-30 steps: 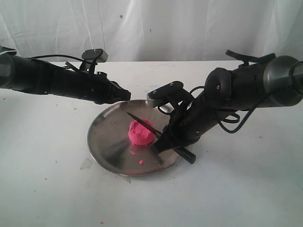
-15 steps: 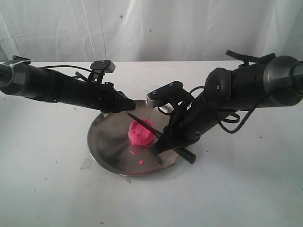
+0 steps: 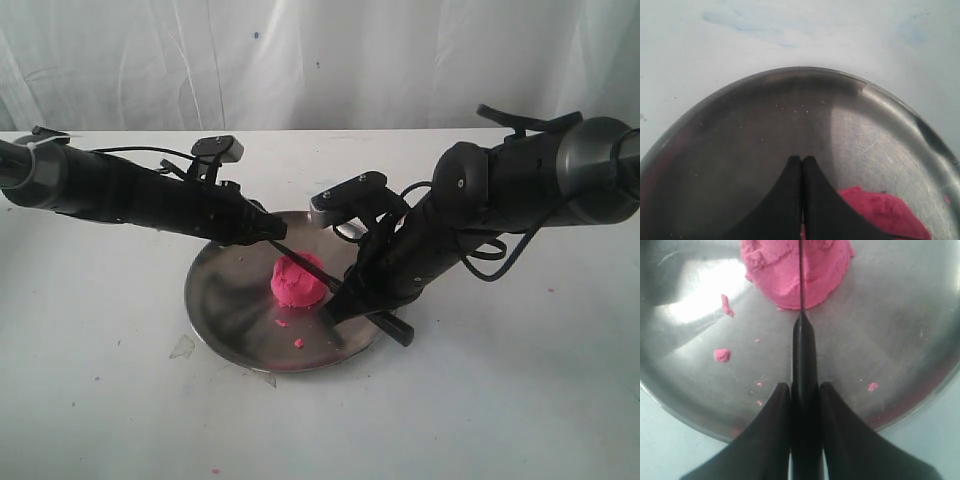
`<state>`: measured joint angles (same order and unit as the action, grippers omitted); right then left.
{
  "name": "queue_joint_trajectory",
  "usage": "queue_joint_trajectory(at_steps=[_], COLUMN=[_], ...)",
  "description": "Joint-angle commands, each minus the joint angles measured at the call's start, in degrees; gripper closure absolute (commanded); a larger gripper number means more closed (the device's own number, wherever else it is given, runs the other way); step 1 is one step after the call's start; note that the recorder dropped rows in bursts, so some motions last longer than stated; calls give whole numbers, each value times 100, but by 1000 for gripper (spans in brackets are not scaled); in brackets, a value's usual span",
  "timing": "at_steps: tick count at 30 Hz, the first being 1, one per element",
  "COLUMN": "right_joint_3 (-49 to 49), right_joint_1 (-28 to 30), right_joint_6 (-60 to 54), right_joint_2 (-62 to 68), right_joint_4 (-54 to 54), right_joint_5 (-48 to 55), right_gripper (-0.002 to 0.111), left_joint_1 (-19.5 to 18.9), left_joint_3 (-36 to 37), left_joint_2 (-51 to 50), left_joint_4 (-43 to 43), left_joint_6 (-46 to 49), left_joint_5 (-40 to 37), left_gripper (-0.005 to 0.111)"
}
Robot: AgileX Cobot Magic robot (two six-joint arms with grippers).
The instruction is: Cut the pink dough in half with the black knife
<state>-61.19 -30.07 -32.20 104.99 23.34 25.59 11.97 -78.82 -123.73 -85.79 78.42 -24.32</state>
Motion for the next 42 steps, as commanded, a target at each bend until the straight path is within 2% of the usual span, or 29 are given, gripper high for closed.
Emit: queue_joint_trajectory(at_steps=[1,32,42], right_joint_3=[-37,-165,-154], right_joint_1=[-17,-17,-17], right_joint_6=[-59,-88,-88], right_joint_2=[-22,178,217], right_joint_4=[14,2,-8], right_joint_5=[69,239,239], right_gripper=[108,108,108], left_joint_1=[16,16,16], left_joint_3=[-20,-20,-57], left_joint_2=[-84,-258,170], left_joint_4=[-26,231,370], left_joint_6=[-6,-29,-29], left_joint_5=[-129,-344,-210], left_gripper=[107,107,107])
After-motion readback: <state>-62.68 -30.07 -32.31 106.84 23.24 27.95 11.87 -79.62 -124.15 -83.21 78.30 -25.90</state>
